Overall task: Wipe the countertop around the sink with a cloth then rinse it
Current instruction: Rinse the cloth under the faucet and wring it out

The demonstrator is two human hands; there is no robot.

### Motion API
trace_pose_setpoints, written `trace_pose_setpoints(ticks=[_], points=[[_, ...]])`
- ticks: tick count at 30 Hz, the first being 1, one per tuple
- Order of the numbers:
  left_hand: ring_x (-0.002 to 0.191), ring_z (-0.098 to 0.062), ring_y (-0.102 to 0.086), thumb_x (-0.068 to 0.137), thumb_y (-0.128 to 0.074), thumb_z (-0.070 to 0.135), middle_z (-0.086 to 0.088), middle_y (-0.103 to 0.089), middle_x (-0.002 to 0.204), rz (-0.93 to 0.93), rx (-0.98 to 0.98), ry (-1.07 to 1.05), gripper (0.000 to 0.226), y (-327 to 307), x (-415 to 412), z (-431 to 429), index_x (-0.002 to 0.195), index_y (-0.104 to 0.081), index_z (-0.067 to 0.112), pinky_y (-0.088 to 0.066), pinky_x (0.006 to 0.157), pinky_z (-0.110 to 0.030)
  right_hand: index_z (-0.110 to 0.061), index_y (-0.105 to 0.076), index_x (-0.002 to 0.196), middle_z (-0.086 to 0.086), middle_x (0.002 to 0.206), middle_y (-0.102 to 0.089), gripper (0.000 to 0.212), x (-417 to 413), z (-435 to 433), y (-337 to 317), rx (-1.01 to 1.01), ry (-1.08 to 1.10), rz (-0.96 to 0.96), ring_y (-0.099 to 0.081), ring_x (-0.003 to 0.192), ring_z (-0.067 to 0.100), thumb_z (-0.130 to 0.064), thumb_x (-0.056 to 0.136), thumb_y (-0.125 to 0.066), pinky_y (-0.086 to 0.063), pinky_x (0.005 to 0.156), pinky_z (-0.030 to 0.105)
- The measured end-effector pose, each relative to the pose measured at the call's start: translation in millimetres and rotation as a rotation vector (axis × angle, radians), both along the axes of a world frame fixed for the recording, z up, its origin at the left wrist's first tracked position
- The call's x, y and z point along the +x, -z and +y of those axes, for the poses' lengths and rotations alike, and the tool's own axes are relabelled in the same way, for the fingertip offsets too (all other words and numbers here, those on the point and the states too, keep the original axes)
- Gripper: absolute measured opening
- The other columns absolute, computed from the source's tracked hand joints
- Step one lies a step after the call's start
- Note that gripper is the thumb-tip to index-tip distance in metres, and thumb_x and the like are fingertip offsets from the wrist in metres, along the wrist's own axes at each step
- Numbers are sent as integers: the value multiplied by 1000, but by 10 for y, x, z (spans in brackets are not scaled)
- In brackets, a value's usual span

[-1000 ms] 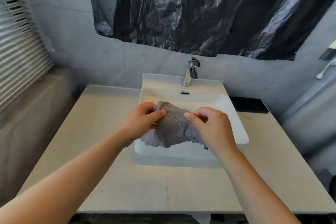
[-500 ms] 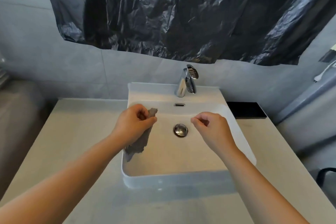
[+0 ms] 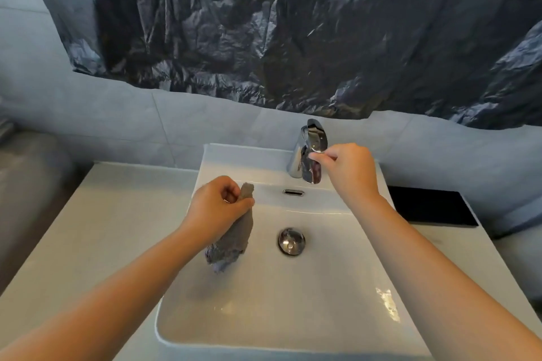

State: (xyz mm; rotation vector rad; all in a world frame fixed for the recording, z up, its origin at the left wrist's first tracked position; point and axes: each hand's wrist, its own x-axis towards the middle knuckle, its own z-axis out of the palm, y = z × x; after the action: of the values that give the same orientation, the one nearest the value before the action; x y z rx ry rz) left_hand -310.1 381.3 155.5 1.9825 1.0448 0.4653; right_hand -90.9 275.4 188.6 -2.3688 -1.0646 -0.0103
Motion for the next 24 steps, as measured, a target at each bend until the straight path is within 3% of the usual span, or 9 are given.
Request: trace_pose_setpoints(ticks=[6, 9, 11, 14, 18, 22, 24], points=[[65, -11, -58, 73, -71, 47, 9, -60, 63, 77, 10, -62, 23, 214, 284, 23, 69, -59, 28, -48, 60, -28, -20, -36, 45, -2, 45, -30, 54, 203, 180, -160, 170, -30, 35, -27, 45, 15, -40, 85, -65, -22, 46, 30], [60, -11, -50, 83, -67, 39, 7, -55, 62, 87, -59, -44, 21, 213, 478, -76, 78, -58, 20, -39, 55, -21, -15, -55, 53, 2, 52, -52, 44, 206, 128, -90, 236, -63, 38, -45, 51, 21, -40, 88, -61, -34, 47, 34], [63, -16, -52, 84, -67, 35, 1, -54, 65, 22, -205, -37, 23, 254, 621, -118, 77, -55, 17, -42, 59, -28, -14, -67, 68, 1, 63, -63, 32, 154, -28, -5, 289, -70, 68, -55, 59, 17, -37, 89, -61, -41, 53, 33], [79, -27, -63, 82, -67, 39, -9, -64, 82, -16, -328, -60, 24, 305, 775, -133, 76, -54, 20, -53, 69, -42, -17, -69, 73, -3, 67, -64, 20, 70, -416, 214, 333, -41, 191, -56, 63, 11, -29, 88, -64, -42, 56, 24], [85, -31, -64, 84, -65, 40, -13, -66, 91, -49, -429, -65, 25, 323, 884, -170, 79, -55, 18, -55, 76, -46, -20, -74, 91, -8, 87, -71, 12, -24, -834, 749, 153, -30, 450, -63, 80, 3, -28, 87, -66, -48, 69, 15], [84, -31, -62, 87, -63, 37, -11, -63, 84, -76, -545, -65, 23, 356, 944, -224, 79, -55, 17, -54, 79, -45, -28, -68, 104, -4, 105, -67, 17, -110, -841, 1090, 105, -34, 871, -64, 94, 16, -27, 88, -65, -53, 76, 25], [81, -29, -61, 88, -63, 35, -10, -62, 82, -96, -577, -66, 22, 346, 977, -248, 80, -55, 16, -53, 77, -42, -31, -65, 110, -8, 110, -65, 25, -166, -816, 1192, 91, -78, 833, -62, 97, 10, -26, 85, -69, -52, 77, 24]])
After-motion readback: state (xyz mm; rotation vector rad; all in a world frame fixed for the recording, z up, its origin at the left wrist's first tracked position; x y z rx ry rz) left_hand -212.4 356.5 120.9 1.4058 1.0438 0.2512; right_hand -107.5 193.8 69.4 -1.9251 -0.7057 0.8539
